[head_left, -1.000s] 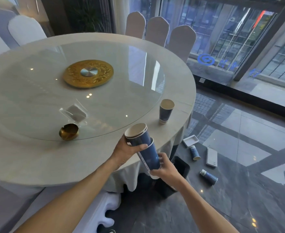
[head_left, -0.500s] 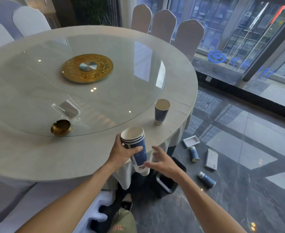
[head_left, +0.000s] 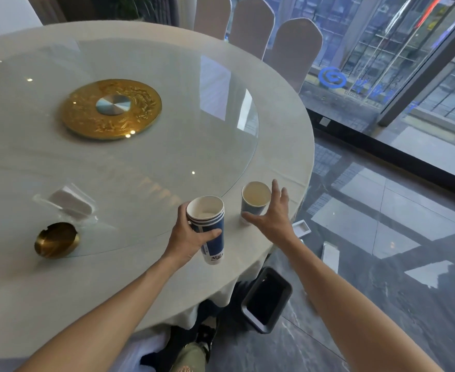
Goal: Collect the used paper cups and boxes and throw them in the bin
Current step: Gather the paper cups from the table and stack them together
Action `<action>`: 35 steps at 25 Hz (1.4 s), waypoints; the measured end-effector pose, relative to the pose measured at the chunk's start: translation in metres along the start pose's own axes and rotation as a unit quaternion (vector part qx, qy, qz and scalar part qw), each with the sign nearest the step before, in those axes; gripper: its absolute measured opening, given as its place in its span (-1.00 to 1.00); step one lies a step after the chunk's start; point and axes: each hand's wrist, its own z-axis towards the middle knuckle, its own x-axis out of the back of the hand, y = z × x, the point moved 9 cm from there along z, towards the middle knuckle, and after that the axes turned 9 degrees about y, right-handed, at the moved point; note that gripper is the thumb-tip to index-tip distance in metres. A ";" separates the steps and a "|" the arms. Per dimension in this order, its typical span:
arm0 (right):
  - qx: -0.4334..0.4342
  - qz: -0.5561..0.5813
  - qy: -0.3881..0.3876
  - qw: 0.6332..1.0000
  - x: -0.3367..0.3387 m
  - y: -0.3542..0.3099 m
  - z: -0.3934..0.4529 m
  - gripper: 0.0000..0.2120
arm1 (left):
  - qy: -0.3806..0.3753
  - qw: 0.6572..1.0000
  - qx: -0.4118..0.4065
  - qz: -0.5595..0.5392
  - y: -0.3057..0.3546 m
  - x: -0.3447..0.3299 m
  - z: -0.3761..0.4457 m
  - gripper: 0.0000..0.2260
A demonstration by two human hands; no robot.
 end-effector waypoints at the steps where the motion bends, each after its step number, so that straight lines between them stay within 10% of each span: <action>1: -0.011 0.000 0.002 1.000 -0.003 0.000 0.014 0.23 | -0.004 1.000 -0.001 -0.001 0.003 -0.005 0.012 -0.23; 10: -0.049 0.011 0.012 0.999 -0.026 0.022 0.051 -0.25 | -0.031 1.000 -0.001 -0.007 0.023 -0.036 0.087 -0.25; 20: -0.101 -0.047 0.094 0.989 0.045 0.087 0.010 -0.20 | -0.064 0.993 -0.057 -0.076 0.114 -0.109 0.107 -0.26; 35: -0.160 0.125 0.134 0.970 0.119 0.160 -0.050 -0.40 | -0.326 0.944 -0.031 0.032 0.094 -0.282 -0.026 -0.24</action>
